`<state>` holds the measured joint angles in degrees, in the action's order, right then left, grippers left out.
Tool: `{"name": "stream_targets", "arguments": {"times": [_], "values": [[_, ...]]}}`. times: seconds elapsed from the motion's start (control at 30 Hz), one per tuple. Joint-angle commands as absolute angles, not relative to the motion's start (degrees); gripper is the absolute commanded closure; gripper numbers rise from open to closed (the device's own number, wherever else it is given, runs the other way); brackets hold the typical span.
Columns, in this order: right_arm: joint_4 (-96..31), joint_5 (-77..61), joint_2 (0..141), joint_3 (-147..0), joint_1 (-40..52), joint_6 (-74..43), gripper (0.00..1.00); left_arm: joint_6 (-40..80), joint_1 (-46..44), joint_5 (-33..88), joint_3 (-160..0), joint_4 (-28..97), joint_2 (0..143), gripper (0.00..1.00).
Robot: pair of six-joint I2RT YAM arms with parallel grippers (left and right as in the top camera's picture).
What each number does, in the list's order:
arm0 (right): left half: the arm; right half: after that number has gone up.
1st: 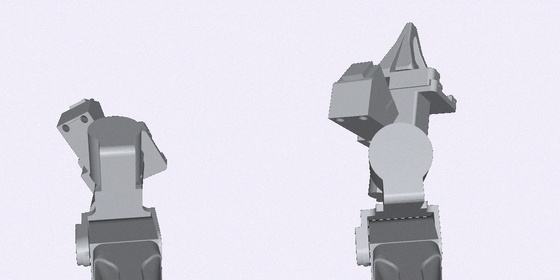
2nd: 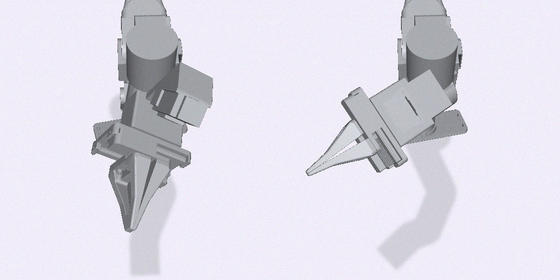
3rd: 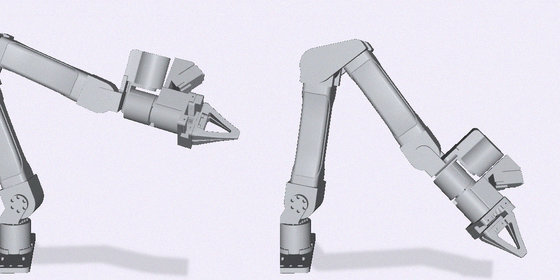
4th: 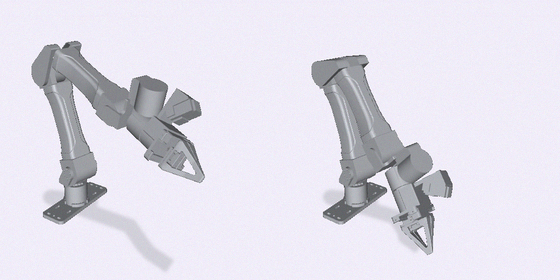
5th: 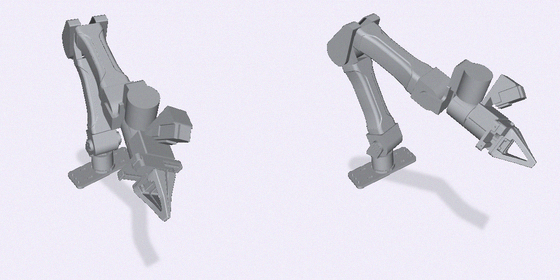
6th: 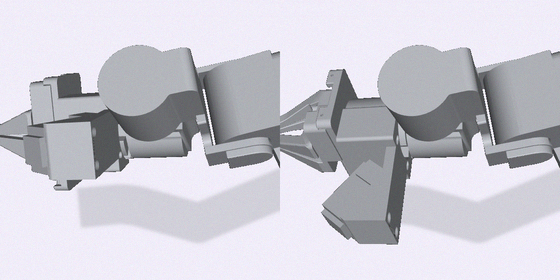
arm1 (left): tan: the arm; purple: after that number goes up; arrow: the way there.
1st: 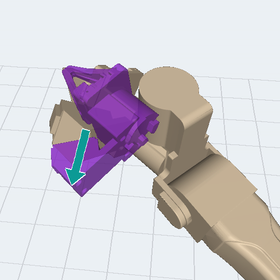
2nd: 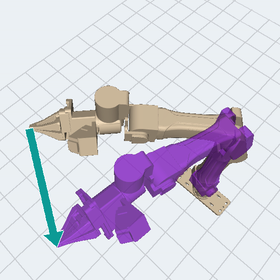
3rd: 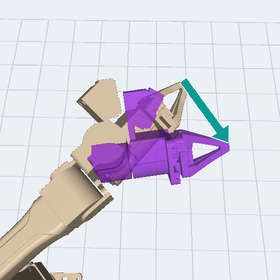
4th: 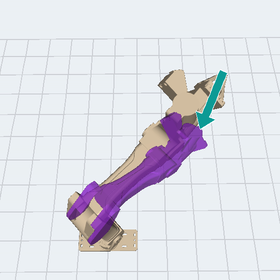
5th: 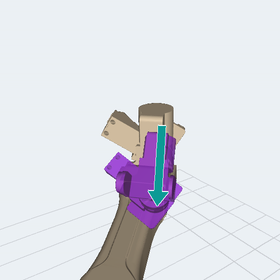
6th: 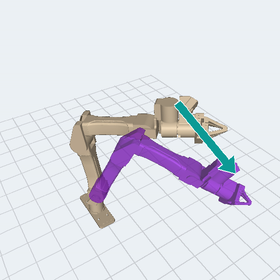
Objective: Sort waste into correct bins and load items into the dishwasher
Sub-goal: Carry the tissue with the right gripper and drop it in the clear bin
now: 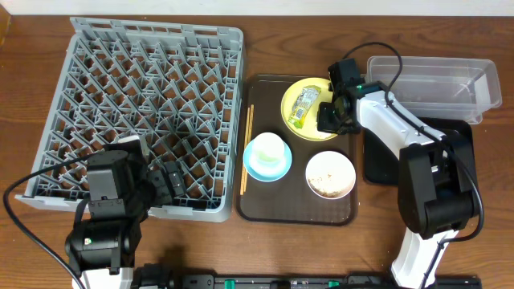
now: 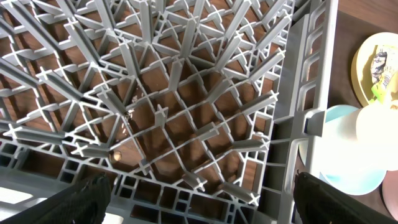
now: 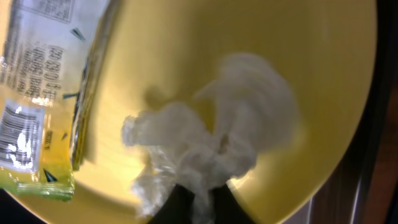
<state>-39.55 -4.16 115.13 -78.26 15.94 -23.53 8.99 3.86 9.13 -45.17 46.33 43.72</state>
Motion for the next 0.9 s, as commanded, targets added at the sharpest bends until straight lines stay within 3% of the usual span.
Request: {"name": "stream_targets", "arguments": {"times": [0.0, 0.4, 0.73, 0.8, 0.83, 0.87], "values": [[-40.88, -4.08, 111.28, -79.88, 16.01, -23.49, 0.99, 9.23, 3.73, 9.89, -46.41, 46.5, 43.72, 0.06], [-35.53, 7.31, 94.19, -81.49, 8.64, -19.51, 0.99, 9.23, 3.73, 9.87, -46.41, 46.5, 43.72, 0.06], [-33.01, 8.54, 98.26, -81.41, -2.55, -21.19, 0.99, 9.23, 3.73, 9.87, -46.41, 46.61, 43.72, 0.06], [-32.95, 7.03, 99.77, -81.41, -3.77, -21.17, 0.93, 9.23, 3.73, 9.87, -46.41, 46.72, 43.72, 0.06], [-32.99, 6.0, 100.51, -81.41, -4.34, -21.17, 0.84, 9.23, 3.73, 9.87, -46.41, 46.72, 43.72, 0.06], [-32.99, 5.34, 100.71, -81.41, -4.62, -21.17, 0.69, 9.23, 3.73, 9.87, -46.41, 46.7, 43.72, 0.06]]}}
